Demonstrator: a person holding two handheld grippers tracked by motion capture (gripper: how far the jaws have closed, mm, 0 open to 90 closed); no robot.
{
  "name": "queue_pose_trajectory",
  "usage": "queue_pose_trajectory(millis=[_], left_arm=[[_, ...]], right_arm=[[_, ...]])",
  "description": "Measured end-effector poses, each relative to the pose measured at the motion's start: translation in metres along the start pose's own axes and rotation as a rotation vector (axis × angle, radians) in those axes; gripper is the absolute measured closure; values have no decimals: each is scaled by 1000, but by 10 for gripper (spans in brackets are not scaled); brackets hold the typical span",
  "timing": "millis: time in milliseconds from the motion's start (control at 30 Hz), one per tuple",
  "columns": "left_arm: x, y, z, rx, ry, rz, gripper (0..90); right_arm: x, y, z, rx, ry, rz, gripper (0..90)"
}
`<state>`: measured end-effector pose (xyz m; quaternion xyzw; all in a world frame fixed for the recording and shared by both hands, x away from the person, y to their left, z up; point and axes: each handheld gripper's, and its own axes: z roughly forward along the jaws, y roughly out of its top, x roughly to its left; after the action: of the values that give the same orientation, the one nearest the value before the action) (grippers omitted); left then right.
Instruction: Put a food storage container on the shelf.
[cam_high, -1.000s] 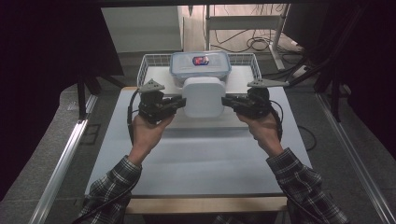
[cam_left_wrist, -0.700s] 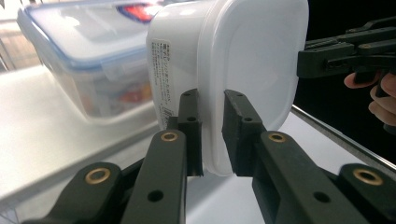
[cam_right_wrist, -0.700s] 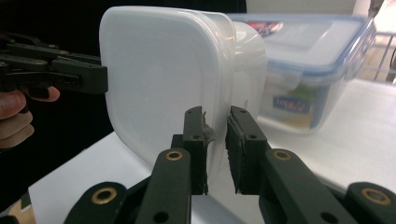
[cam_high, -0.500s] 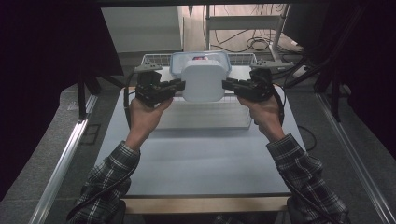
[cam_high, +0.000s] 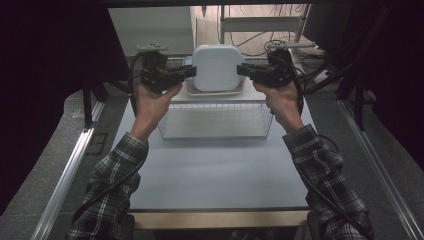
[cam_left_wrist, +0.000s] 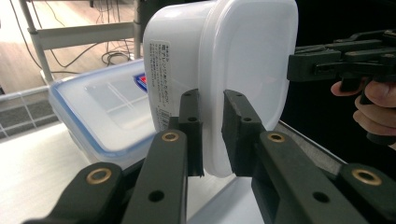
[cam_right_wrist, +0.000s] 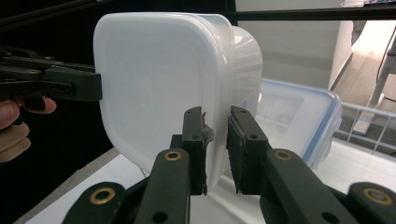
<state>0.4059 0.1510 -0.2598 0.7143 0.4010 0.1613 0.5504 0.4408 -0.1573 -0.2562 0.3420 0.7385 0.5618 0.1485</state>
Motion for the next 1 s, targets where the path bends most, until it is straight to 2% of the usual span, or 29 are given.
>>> queue_pose_trajectory(millis=[167,433,500,533,700,833,967,1000], left_arm=[[8,9,5,2,2,-22,790],[17,14,15,20,-4,-42,775],[17,15,15,19,-7,-43,735],[16,17,17,14,-2,-38,718],[16,20,23,21,26,-26,687],[20,22,28,24,38,-42,680],[24,23,34,35,44,-53,676],[26,22,36,28,37,-68,665]], right_arm=[[-4,13,9,2,-19,8,768],[-8,19,17,23,-46,14,747],[-9,20,18,22,-50,13,733],[-10,21,20,22,-44,22,699],[-11,22,25,22,-58,32,691],[-15,24,28,15,-50,49,682],[-16,28,31,23,-64,50,660],[-17,29,34,20,-72,49,653]])
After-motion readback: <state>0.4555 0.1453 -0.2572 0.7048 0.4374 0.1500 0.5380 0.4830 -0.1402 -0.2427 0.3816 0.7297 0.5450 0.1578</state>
